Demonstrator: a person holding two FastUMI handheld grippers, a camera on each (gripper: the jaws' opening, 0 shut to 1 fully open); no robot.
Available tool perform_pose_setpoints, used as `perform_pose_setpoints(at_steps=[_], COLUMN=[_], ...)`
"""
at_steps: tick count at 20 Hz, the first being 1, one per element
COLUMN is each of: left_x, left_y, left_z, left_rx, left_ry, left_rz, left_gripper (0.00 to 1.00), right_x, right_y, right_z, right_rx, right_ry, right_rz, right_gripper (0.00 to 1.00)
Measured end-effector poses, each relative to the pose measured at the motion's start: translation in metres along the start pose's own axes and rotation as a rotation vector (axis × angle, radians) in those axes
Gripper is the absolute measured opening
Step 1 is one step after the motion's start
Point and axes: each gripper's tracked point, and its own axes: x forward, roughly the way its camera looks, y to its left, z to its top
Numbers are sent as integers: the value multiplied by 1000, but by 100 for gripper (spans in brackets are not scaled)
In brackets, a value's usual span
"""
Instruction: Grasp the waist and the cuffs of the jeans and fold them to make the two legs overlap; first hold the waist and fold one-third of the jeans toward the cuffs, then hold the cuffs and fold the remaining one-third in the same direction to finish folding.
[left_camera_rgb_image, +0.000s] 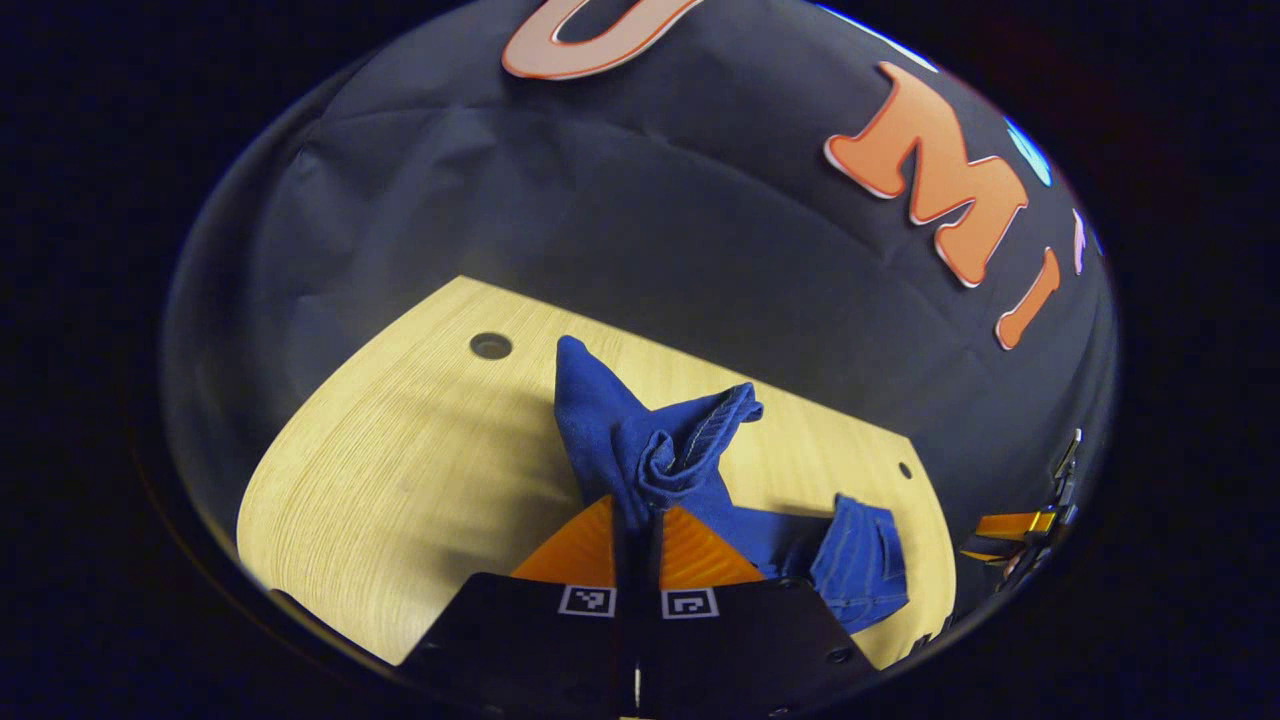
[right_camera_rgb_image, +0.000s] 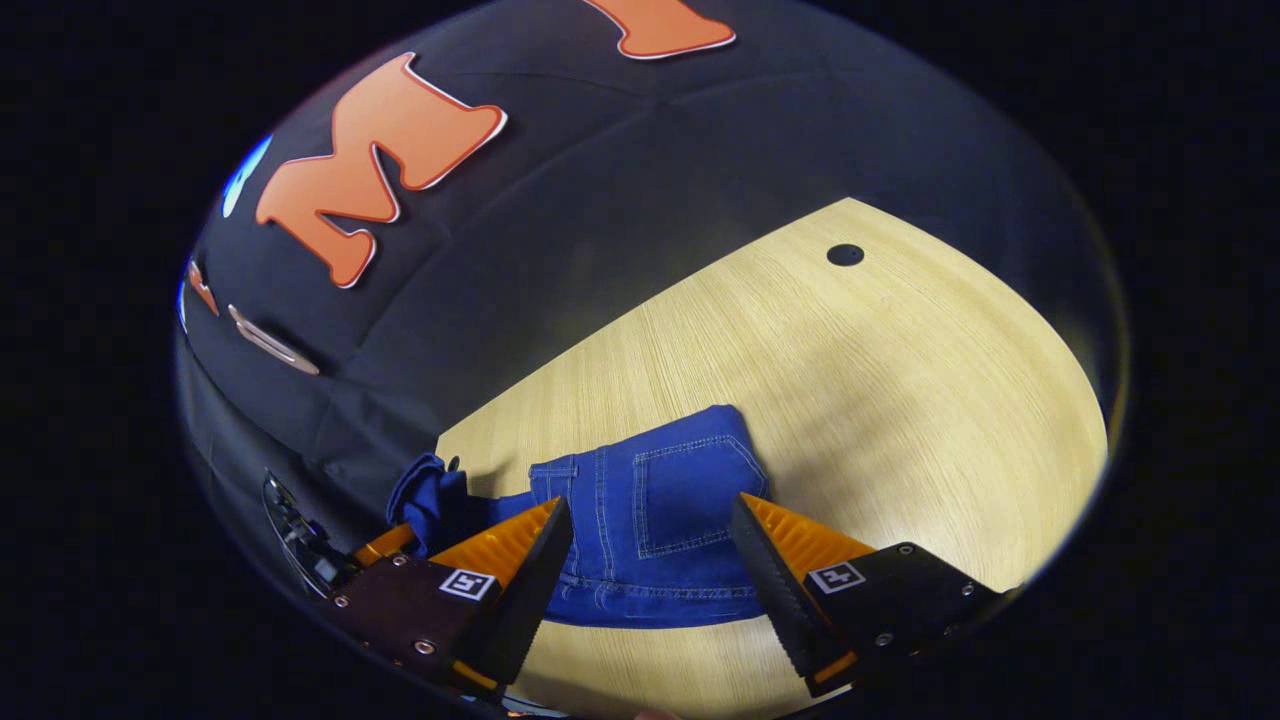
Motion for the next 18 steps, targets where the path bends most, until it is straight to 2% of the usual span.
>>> perform_pose_setpoints(at_steps=[5, 10, 18], left_x=[-11, -9, 22], left_y=[-72, -128, -185], left_z=[10, -18, -76], left_rx=[64, 169, 345], left_ry=[-17, 41, 138], left_rz=[-80, -94, -21], left_gripper=[2, 2, 5], right_x=[-9, -16, -18], right_y=[0, -5, -23], right_z=[5, 10, 13], right_rx=[-60, -96, -120], right_ry=[-23, -35, -21], right_rz=[7, 24, 31], right_gripper=[98, 98, 98])
